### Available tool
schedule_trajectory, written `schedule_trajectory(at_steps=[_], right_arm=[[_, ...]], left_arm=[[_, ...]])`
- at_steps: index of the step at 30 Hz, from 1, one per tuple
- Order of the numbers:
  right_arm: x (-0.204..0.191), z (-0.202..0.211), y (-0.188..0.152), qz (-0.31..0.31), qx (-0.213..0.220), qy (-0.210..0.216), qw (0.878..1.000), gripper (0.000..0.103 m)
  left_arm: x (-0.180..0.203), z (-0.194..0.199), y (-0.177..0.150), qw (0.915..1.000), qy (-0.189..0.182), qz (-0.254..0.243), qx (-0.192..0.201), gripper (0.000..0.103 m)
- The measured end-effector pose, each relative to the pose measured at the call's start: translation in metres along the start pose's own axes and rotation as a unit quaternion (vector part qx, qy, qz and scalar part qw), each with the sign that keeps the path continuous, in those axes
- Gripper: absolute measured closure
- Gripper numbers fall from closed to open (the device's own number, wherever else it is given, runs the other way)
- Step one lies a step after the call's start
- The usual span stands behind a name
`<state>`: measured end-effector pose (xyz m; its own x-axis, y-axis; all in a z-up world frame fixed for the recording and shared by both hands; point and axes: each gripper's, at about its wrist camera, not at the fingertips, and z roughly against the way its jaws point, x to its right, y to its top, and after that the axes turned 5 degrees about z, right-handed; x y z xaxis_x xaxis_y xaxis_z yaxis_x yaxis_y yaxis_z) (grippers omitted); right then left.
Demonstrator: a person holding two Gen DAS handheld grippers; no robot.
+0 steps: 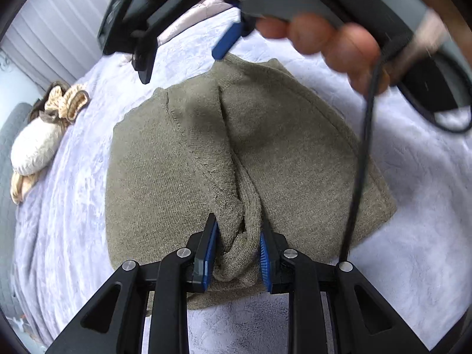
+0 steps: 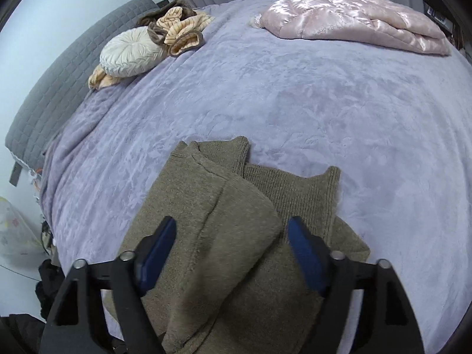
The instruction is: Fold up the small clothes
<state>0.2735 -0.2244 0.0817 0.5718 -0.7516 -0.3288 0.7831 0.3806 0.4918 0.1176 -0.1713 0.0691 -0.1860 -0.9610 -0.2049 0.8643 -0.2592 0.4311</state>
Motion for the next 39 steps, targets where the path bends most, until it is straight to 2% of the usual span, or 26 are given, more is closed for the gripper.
schedule_trajectory(at_steps=[2, 3, 6, 9, 13, 17, 19, 20, 21, 26, 32, 39], right_arm=[[0.01, -0.003, -0.007, -0.03, 0.002, 0.047, 0.998, 0.019], [0.013, -0.007, -0.009, -0.041, -0.001, 0.06, 0.997, 0.019], [0.022, -0.021, -0.02, -0.078, -0.012, 0.082, 0.994, 0.019], [0.026, -0.02, -0.031, -0.106, -0.002, 0.128, 0.986, 0.019], [0.03, -0.028, -0.037, -0.139, -0.008, 0.177, 0.974, 0.019], [0.018, -0.06, -0.028, -0.147, -0.043, 0.218, 0.964, 0.02], [0.007, -0.072, -0.022, -0.134, -0.049, 0.201, 0.969, 0.041], [0.003, -0.076, -0.018, -0.125, -0.051, 0.195, 0.971, 0.07], [0.0, -0.078, -0.015, -0.119, -0.05, 0.192, 0.973, 0.081], [-0.015, -0.054, -0.005, -0.055, -0.016, 0.137, 0.989, 0.085], [-0.002, -0.016, -0.003, -0.039, 0.003, 0.124, 0.992, 0.085], [0.026, -0.005, -0.013, -0.034, -0.002, 0.104, 0.994, 0.085]], left_arm=[[-0.012, -0.001, 0.006, 0.9996, -0.02, 0.017, -0.004, 0.076], [-0.019, 0.0, 0.007, 0.9991, -0.032, 0.028, -0.004, 0.08], [-0.047, 0.003, 0.01, 0.9945, -0.079, 0.069, -0.01, 0.08], [-0.072, 0.0, 0.014, 0.9885, -0.109, 0.104, -0.018, 0.08], [-0.077, 0.003, 0.017, 0.9897, -0.104, 0.098, -0.009, 0.08], [-0.077, 0.018, 0.015, 0.9897, -0.101, 0.101, 0.011, 0.08], [-0.078, 0.022, 0.015, 0.9904, -0.095, 0.099, 0.013, 0.08], [-0.074, 0.025, 0.011, 0.9911, -0.09, 0.097, 0.013, 0.08], [-0.073, 0.024, 0.011, 0.9921, -0.084, 0.093, 0.012, 0.08], [-0.045, 0.029, 0.016, 0.9958, -0.062, 0.065, 0.021, 0.08], [0.005, 0.044, 0.027, 0.9987, -0.033, 0.018, 0.034, 0.08], [0.036, 0.028, 0.044, 0.9988, -0.049, -0.001, 0.01, 0.08]])
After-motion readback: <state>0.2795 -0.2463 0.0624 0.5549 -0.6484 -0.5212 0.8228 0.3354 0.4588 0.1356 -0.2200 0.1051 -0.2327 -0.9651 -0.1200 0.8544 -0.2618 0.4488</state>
